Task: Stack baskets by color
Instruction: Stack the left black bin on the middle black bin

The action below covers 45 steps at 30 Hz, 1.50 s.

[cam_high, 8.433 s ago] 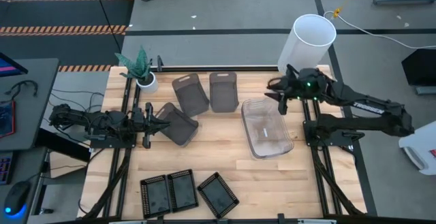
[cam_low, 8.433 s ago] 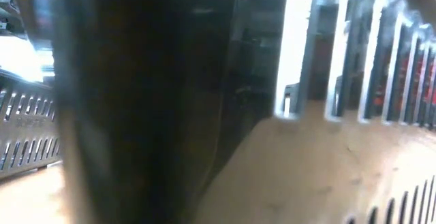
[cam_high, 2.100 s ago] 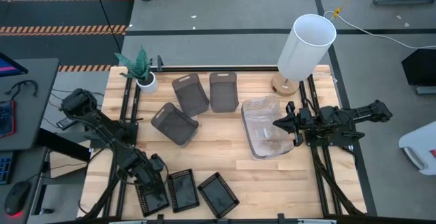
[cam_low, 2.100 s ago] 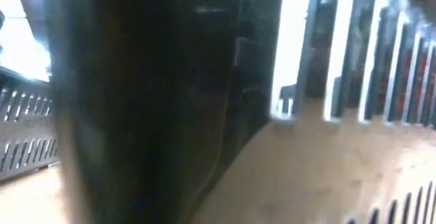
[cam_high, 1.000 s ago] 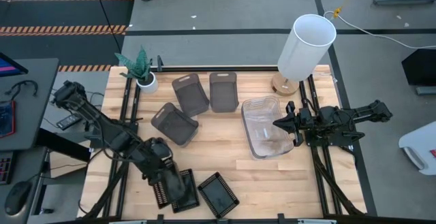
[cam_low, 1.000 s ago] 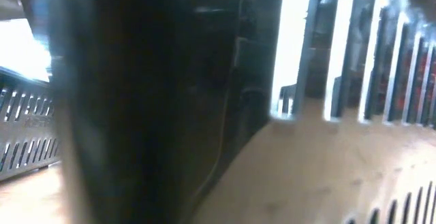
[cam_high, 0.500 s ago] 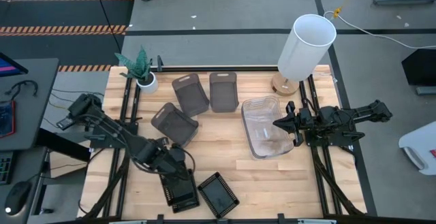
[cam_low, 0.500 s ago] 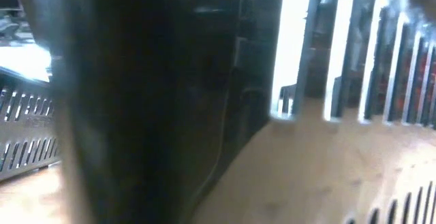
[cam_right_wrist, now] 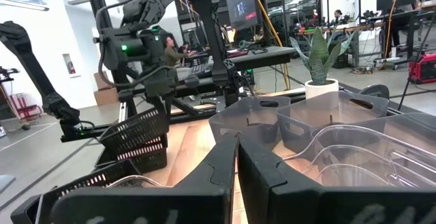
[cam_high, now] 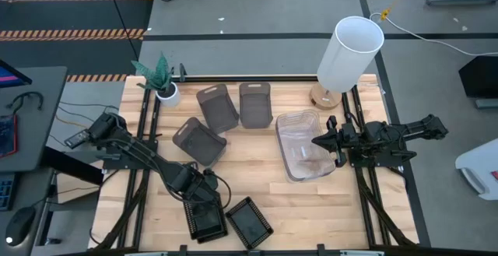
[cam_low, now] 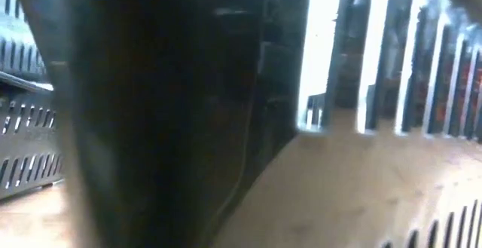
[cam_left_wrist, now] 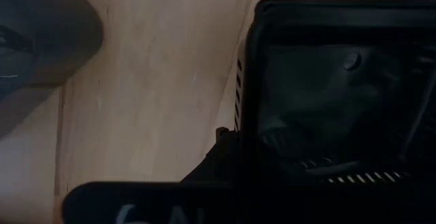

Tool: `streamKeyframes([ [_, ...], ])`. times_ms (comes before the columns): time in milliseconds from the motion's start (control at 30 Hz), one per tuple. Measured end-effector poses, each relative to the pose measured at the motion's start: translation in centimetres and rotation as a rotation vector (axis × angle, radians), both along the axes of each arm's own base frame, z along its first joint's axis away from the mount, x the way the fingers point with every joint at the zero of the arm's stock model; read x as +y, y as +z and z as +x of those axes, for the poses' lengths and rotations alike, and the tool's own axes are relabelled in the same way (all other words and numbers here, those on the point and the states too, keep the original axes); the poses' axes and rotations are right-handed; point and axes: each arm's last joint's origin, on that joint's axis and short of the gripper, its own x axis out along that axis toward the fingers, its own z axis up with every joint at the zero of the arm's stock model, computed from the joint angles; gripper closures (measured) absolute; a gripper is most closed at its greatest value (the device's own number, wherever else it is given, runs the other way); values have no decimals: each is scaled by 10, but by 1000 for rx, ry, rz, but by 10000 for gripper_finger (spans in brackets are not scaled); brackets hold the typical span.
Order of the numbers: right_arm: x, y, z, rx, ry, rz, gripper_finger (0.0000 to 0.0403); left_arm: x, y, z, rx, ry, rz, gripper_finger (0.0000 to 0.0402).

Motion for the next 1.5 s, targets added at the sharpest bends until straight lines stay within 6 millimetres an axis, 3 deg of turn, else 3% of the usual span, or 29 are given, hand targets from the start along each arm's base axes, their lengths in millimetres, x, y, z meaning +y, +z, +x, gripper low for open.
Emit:
streamKeyframes([
  [967, 0, 0, 0, 0, 0, 0, 380, -6, -5, 14, -82, -81, -54, 393],
  [1500, 0, 0, 0, 4, 0, -1, 380, -13, -26, 20, -19, -93, -66, 384],
])
